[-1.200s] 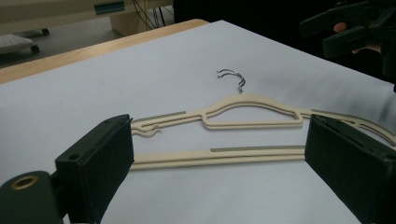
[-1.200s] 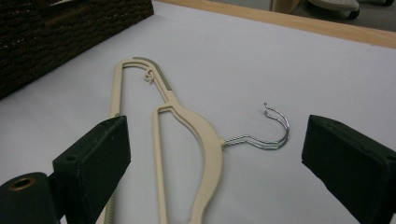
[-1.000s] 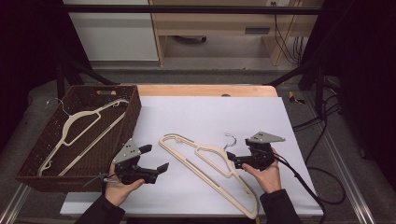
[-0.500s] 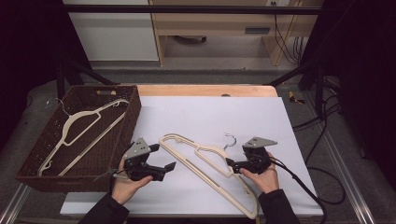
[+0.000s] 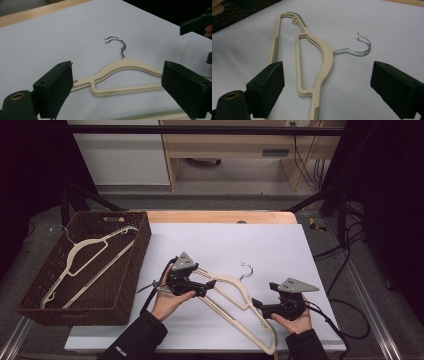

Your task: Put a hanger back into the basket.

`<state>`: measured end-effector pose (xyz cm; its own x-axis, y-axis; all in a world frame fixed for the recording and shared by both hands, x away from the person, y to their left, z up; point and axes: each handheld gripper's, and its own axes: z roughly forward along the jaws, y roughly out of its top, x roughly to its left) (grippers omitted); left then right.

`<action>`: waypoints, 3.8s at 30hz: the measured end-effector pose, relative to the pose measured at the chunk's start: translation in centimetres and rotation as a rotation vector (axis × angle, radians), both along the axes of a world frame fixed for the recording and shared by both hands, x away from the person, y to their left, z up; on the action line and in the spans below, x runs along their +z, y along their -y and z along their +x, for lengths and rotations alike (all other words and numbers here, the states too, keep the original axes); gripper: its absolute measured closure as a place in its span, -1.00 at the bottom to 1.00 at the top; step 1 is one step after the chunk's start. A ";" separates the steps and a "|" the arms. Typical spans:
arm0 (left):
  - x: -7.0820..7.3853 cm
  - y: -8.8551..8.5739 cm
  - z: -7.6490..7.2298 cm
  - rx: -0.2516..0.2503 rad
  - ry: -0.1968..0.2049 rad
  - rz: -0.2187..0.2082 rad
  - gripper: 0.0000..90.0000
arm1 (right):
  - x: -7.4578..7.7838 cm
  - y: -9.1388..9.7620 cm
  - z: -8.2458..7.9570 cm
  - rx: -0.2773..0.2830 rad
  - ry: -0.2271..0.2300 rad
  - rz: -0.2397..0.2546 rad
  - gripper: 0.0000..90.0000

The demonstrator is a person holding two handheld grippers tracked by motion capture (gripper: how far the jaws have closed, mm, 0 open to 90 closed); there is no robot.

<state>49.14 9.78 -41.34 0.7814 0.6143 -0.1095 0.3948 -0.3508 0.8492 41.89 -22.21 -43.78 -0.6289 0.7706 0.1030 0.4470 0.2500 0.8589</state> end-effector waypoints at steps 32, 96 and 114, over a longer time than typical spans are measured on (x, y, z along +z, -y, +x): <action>-4.0 10.1 4.8 -0.025 -0.049 0.124 -0.42 | -0.1 1.3 -1.1 -0.005 0.016 0.028 -0.86; -1.6 10.2 1.6 0.063 0.010 0.092 0.97 | 0.4 -0.1 0.0 0.013 -0.016 0.106 -0.76; -0.4 9.1 0.0 0.033 0.054 0.061 0.97 | -0.3 -3.9 3.2 0.049 -0.178 0.110 -0.02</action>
